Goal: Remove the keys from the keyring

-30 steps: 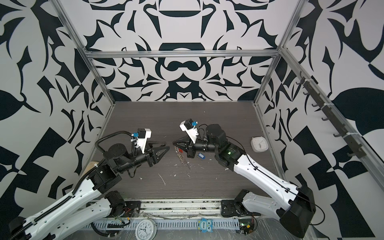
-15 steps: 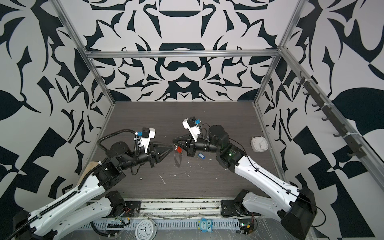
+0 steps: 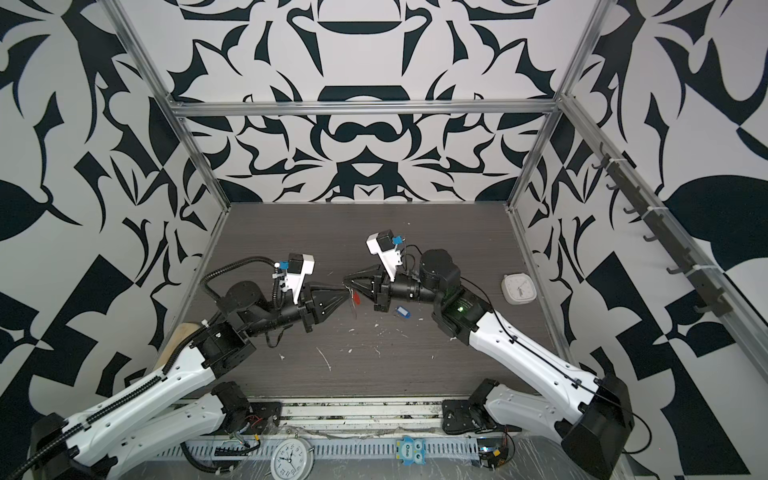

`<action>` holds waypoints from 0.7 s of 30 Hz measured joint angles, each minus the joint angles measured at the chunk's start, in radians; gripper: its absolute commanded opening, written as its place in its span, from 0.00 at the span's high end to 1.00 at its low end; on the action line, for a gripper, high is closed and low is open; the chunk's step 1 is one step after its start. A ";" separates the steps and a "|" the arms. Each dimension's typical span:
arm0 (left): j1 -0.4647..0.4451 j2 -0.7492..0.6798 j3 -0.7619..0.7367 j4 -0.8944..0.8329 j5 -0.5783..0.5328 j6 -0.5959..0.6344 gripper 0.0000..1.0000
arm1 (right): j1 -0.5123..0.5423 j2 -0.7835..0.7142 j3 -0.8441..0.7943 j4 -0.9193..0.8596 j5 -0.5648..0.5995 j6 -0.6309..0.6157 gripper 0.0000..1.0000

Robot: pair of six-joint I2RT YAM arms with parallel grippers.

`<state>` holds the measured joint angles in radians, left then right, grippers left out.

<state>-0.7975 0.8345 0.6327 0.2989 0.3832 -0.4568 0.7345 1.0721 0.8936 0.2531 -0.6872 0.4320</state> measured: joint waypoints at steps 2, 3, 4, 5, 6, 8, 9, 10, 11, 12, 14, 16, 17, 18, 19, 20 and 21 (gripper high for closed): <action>0.000 -0.006 0.000 0.001 -0.001 0.002 0.77 | 0.000 0.000 0.000 0.005 -0.008 0.008 1.00; 0.001 -0.009 0.000 0.002 0.000 0.002 0.77 | 0.000 0.000 0.000 0.007 -0.010 0.010 1.00; 0.001 -0.011 0.000 0.004 0.000 0.002 0.77 | 0.000 0.000 0.000 0.009 -0.013 0.012 1.00; 0.001 -0.013 0.000 0.006 0.000 0.002 0.77 | 0.000 0.000 0.000 0.011 -0.016 0.014 1.00; 0.001 -0.014 0.000 0.010 0.002 0.002 0.77 | 0.000 0.000 0.000 0.014 -0.017 0.015 1.00; 0.001 -0.014 0.003 0.012 0.003 0.003 0.77 | 0.001 0.001 0.000 0.017 -0.020 0.017 1.00; 0.001 -0.014 0.005 0.012 0.003 0.003 0.77 | 0.001 0.002 0.000 0.019 -0.021 0.019 1.00; 0.001 -0.014 0.007 0.014 0.003 0.004 0.77 | 0.002 0.003 0.000 0.021 -0.023 0.019 1.00; 0.002 -0.014 0.008 0.016 0.003 0.005 0.77 | 0.004 0.004 0.000 0.021 -0.024 0.019 1.00; 0.002 -0.014 0.011 0.019 0.004 0.005 0.77 | 0.006 0.005 0.000 0.022 -0.024 0.019 1.00; 0.003 -0.013 0.018 0.024 0.008 0.006 0.78 | 0.009 0.010 0.000 0.022 -0.023 0.020 1.00; 0.005 -0.012 0.023 0.028 0.009 0.006 0.80 | 0.012 0.013 0.000 0.026 -0.023 0.023 1.00; 0.006 -0.009 0.024 0.032 0.013 0.007 0.81 | 0.013 0.014 0.000 0.031 -0.019 0.023 1.00; 0.006 -0.006 0.024 0.035 0.018 0.007 0.83 | 0.013 0.014 0.000 0.036 -0.015 0.023 1.00; 0.006 -0.002 0.024 0.037 0.022 0.005 0.86 | 0.013 0.015 0.000 0.037 -0.011 0.023 1.00; 0.007 0.001 0.024 0.040 0.024 0.004 0.87 | 0.013 0.015 0.000 0.038 -0.007 0.023 1.00; 0.010 0.003 0.024 0.040 0.027 0.005 0.89 | 0.012 0.015 0.000 0.041 -0.004 0.027 1.00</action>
<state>-0.7879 0.8379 0.6571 0.3389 0.4099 -0.4515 0.7464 1.0874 0.8932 0.2939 -0.6910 0.4587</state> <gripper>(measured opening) 0.136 0.043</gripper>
